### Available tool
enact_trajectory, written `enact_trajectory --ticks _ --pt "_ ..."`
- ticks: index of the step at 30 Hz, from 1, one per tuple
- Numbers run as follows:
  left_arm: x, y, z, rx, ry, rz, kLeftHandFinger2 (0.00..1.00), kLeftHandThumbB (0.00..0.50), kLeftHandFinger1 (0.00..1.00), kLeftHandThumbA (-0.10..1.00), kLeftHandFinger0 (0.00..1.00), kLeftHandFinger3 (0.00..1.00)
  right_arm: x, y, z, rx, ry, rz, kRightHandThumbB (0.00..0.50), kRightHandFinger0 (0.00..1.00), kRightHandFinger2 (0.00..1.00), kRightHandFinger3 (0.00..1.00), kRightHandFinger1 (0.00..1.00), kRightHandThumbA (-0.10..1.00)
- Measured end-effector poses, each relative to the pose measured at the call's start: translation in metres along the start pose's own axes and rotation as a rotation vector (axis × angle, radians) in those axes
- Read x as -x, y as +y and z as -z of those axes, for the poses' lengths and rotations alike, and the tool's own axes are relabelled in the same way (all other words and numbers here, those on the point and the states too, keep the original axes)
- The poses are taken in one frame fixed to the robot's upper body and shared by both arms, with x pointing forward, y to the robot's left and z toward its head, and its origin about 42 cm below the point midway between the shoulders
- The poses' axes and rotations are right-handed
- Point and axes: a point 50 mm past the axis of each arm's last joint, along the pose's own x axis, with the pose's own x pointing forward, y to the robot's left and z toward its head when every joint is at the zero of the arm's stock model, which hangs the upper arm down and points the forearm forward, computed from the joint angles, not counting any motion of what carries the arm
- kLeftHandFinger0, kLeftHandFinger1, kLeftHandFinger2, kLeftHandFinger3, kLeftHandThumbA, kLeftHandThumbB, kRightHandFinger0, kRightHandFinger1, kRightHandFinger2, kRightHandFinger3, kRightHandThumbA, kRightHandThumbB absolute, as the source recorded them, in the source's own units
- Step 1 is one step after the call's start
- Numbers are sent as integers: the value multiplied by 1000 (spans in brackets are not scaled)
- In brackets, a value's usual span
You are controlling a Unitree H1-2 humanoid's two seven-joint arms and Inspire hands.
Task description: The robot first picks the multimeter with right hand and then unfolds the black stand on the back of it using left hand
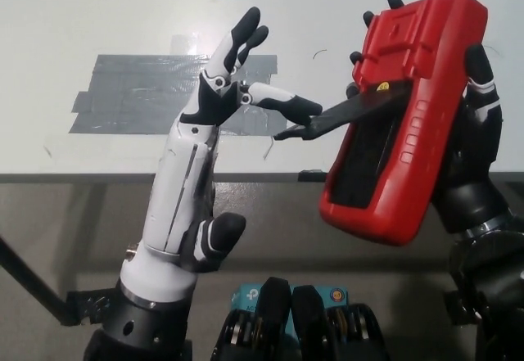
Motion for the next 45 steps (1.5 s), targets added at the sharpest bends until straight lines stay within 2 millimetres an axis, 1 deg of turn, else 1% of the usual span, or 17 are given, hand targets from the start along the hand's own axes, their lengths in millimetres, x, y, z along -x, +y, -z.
enact_trajectory --ticks 3,4,6,9,11,12,15,19,24,30,34,36,38,40,41,44,45 --pt "1 -1 -1 6 -1 -3 539 225 471 1000 1000 1000 -1 4 2 -15 -12 5 116 0 771 803 217 -100" --pt "1 -1 -2 8 -1 -5 546 218 467 1000 1000 1000 -1 5 2 -20 -16 7 101 0 786 852 234 -100" --pt "3 -2 -4 13 0 -9 560 214 476 1000 1000 1000 -2 7 3 -27 -23 10 105 0 845 1000 298 -100" --pt "7 -4 -6 25 4 -11 604 207 516 1000 1000 1000 -2 13 5 -38 -36 11 86 0 867 1000 340 -100" --pt "10 -7 -6 29 8 -8 633 197 532 1000 1000 1000 -1 21 5 -46 -55 6 89 0 797 1000 264 -100" --pt "11 -8 -6 28 8 -8 647 229 555 1000 1000 1000 -1 24 5 -48 -61 4 79 0 736 1000 208 -100" --pt "14 -12 -8 26 -4 -3 635 237 560 1000 1000 1000 0 36 4 -59 -91 5 69 0 699 1000 170 -100" --pt "16 -21 -13 18 -30 -9 626 237 521 1000 1000 1000 4 49 3 -70 -129 13 78 0 810 1000 211 -100" --pt "17 -31 -13 -5 -76 -15 671 227 547 1000 1000 1000 7 59 1 -80 -161 42 68 0 792 1000 164 -100" --pt "20 -35 -9 -38 -115 -8 745 239 595 1000 1000 1000 7 65 0 -93 -185 78 42 0 831 1000 198 -100" --pt "23 -36 -8 -51 -129 -1 797 258 716 1000 1000 1000 6 70 -1 -117 -212 102 38 0 833 1000 227 -100" --pt "26 -37 -8 -51 -129 5 862 269 782 1000 1000 1000 5 72 -1 -133 -225 115 27 0 855 1000 240 -100" --pt "30 -39 -9 -60 -125 13 918 257 867 1000 1000 1000 4 74 -1 -152 -238 130 31 0 845 1000 324 -100" --pt "35 -41 -10 -68 -121 21 929 248 895 1000 1000 1000 3 76 0 -172 -249 148 25 0 829 1000 340 -100" --pt "37 -43 -10 -73 -118 26 969 248 967 1000 1000 1000 2 77 0 -182 -254 160 25 0 815 1000 358 -100" --pt "44 -50 -12 -94 -109 41 1000 373 1000 1000 1000 1000 0 80 -2 -201 -273 182 20 0 798 1000 395 -100" --pt "46 -52 -12 -95 -107 44 1000 370 1000 1000 1000 1000 -1 80 -2 -208 -279 190 20 0 801 1000 417 -100"
